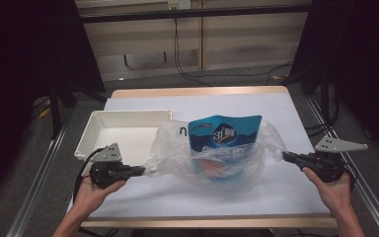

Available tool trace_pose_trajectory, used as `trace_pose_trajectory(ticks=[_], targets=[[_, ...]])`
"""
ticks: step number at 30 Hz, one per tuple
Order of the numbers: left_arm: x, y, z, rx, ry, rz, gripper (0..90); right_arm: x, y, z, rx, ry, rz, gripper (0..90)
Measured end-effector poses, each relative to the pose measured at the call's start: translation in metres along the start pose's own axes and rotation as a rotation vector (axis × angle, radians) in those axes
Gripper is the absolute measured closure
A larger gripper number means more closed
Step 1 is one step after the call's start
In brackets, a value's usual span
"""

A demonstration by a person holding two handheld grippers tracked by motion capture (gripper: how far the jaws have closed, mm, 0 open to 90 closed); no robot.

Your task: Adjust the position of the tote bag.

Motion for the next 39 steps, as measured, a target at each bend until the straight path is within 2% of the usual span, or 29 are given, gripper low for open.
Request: trace_pose_trajectory(ticks=[5,8,10,17,18,22,28,29,31,34,37,39], targets=[[0.004,0.012,-0.002,-0.031,0.003,0.006,90.0,0.001,0.011,0.002,-0.009,-0.005,0.032,90.0],[0.006,0.021,-0.005,-0.030,0.014,0.034,90.0,0.001,0.018,0.003,-0.006,-0.006,0.048,90.0],[0.009,0.026,-0.009,-0.036,0.021,0.037,90.0,0.000,0.021,0.004,-0.010,-0.008,0.054,90.0],[0.011,0.026,-0.024,-0.024,0.057,0.031,90.0,-0.004,0.038,0.002,-0.001,0.024,0.088,90.0],[0.012,0.026,-0.024,-0.016,0.052,0.043,90.0,-0.005,0.040,0.002,0.004,0.024,0.092,90.0],[0.022,0.031,-0.025,-0.031,0.064,0.041,90.0,-0.007,0.052,0.000,0.009,0.031,0.117,90.0],[0.034,0.043,-0.026,-0.039,0.069,0.074,90.0,-0.006,0.070,-0.003,0.022,0.036,0.158,90.0],[0.036,0.043,-0.026,-0.048,0.069,0.061,90.0,-0.006,0.072,-0.003,0.016,0.035,0.163,90.0],[0.038,0.045,-0.026,-0.047,0.060,0.081,90.0,-0.006,0.077,-0.005,0.012,0.049,0.184,90.0],[0.041,0.052,-0.028,-0.033,0.069,0.107,90.0,-0.008,0.082,-0.007,0.029,0.057,0.192,90.0],[0.043,0.061,-0.027,-0.023,0.069,0.156,90.0,-0.007,0.088,-0.005,0.034,0.046,0.209,90.0],[0.045,0.068,-0.024,-0.024,0.046,0.165,90.0,-0.004,0.092,-0.002,0.020,0.032,0.220,90.0]])
Point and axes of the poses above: each handheld gripper's, and its own axes: x roughly forward along the jaws, y roughly out of its underside, z roughly to its left, the point moved 9 cm from there along x, roughly forward along the jaws, and after that the axes turned 14 degrees about -z, right-handed, at the moved point
